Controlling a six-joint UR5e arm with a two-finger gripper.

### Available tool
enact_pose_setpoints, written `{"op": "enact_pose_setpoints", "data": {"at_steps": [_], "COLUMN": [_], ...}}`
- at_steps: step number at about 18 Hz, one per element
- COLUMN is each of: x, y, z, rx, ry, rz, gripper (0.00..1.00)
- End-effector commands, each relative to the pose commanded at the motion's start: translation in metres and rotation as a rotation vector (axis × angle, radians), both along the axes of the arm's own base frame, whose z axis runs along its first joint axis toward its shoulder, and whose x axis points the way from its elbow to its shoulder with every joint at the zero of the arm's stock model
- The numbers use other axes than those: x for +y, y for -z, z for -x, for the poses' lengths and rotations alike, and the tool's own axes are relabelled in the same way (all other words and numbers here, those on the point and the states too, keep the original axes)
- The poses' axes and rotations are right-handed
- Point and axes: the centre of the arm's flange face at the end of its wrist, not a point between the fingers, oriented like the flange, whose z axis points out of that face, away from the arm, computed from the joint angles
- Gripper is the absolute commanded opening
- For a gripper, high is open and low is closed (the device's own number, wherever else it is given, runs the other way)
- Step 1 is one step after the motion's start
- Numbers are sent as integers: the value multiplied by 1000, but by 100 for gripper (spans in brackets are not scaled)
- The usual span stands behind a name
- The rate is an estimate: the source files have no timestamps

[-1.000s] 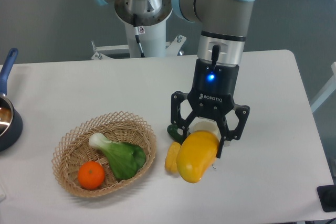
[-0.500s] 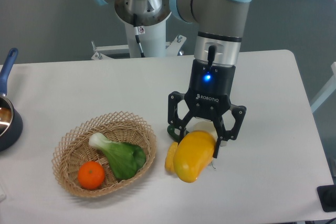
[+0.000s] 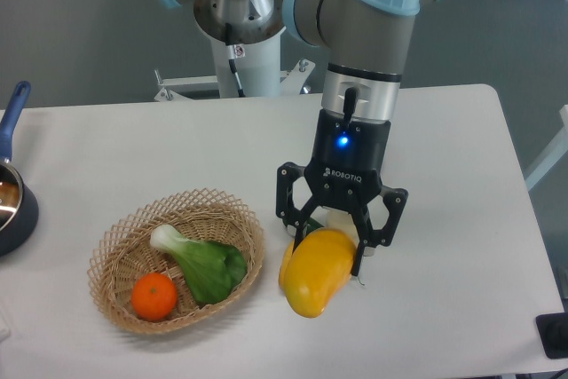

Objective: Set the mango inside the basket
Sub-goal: 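Close the gripper on the yellow mango and lift it off the table, then carry the yellow mango over the wicker basket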

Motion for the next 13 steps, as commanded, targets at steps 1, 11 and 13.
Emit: {"op": "enact_pose_setpoints", "data": {"at_steps": [1, 11, 13], "x": [1, 23, 28], "y": [2, 42, 57], "z": [0, -35, -48], "rx": [-2, -54, -73], "ry": [2, 61, 83], "rz": [2, 54, 73], "gripper": [56, 56, 56]}}
